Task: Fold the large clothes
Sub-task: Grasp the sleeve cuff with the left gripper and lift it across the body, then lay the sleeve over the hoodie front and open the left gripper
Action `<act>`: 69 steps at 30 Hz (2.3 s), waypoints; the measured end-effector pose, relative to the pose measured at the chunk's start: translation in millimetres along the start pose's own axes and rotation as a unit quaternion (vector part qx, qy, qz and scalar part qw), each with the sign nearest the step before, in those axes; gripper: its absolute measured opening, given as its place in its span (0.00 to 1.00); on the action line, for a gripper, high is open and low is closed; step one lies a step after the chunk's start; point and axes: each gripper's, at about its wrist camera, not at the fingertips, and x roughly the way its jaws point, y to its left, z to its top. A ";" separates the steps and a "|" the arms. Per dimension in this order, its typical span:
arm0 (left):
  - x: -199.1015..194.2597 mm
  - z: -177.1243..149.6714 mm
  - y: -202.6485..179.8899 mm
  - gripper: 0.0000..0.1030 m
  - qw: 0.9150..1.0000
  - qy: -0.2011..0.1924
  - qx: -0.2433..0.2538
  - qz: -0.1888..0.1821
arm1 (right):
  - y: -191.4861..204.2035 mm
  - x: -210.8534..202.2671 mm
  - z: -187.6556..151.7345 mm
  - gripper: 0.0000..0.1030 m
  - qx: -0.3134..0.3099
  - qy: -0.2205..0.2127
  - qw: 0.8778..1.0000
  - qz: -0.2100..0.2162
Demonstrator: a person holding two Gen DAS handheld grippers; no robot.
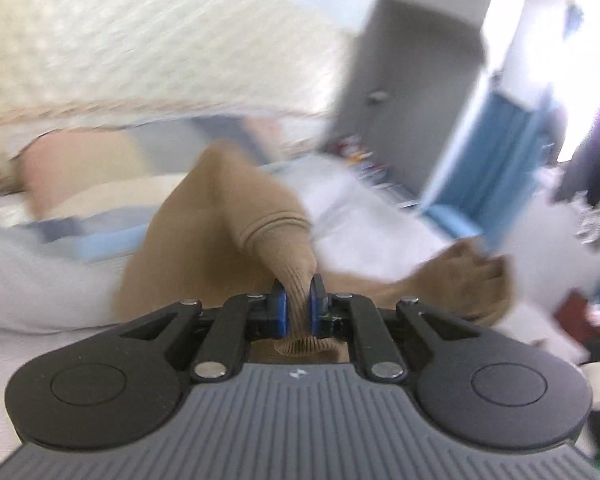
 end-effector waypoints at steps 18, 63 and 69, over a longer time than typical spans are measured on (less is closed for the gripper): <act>32.6 -128.4 -320.0 0.12 0.964 0.112 0.130 -0.203 | -90.6 -78.6 10.0 0.50 0.121 -0.060 0.990 -0.045; 179.3 -153.1 -16.3 0.61 0.990 0.125 0.047 0.036 | -48.4 4.8 18.7 0.37 -0.014 -0.049 0.993 -0.107; 194.9 -149.0 10.6 0.38 0.989 0.140 -0.008 0.046 | -59.3 30.4 15.9 0.37 -0.004 -0.027 0.994 -0.101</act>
